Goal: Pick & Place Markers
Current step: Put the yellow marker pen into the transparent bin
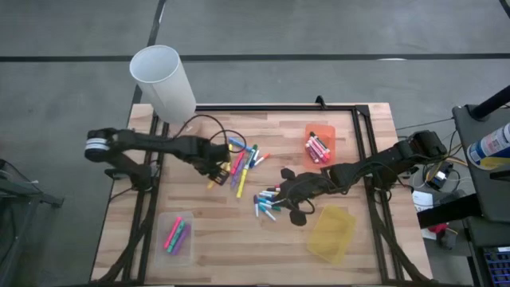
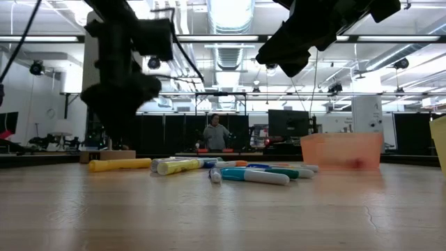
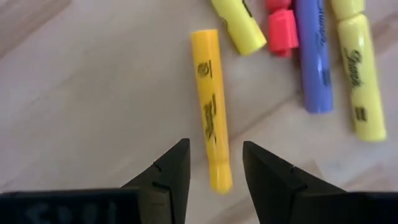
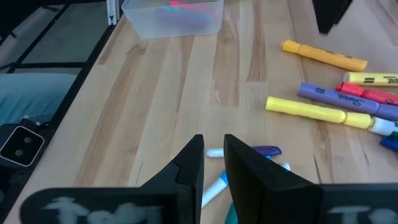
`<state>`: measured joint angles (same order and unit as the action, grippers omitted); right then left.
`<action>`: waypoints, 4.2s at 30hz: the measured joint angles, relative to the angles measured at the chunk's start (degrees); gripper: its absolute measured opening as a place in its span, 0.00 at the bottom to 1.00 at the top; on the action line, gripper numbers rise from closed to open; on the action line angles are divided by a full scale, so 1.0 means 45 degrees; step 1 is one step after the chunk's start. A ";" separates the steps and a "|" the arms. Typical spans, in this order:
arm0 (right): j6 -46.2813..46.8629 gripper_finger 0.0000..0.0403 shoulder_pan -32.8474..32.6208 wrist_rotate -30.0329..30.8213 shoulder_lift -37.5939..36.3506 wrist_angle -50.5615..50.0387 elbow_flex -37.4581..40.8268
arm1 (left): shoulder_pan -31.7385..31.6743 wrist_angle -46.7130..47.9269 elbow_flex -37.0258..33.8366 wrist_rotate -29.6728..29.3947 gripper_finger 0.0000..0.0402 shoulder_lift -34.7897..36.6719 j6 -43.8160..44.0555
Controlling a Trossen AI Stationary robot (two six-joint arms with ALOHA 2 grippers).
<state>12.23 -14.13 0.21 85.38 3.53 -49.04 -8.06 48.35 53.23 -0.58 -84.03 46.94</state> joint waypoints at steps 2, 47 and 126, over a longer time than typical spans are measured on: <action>-0.0007 0.14 0.0000 0.0000 0.0005 0.0000 -0.0002 | -0.0138 -0.0347 0.0000 0.0001 0.35 -0.0520 -0.0314; -0.0049 0.14 0.0000 0.0003 0.0019 0.0019 0.0314 | 0.3490 0.4111 0.0835 0.1035 0.12 0.3713 0.4936; 0.0203 0.14 0.0000 0.0316 0.0019 0.0423 0.0355 | 0.7235 0.0860 0.1069 -0.1742 0.35 0.2996 0.8399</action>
<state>13.15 -14.13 1.63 85.47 5.43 -47.44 24.50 52.22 58.04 -8.42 -70.55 84.73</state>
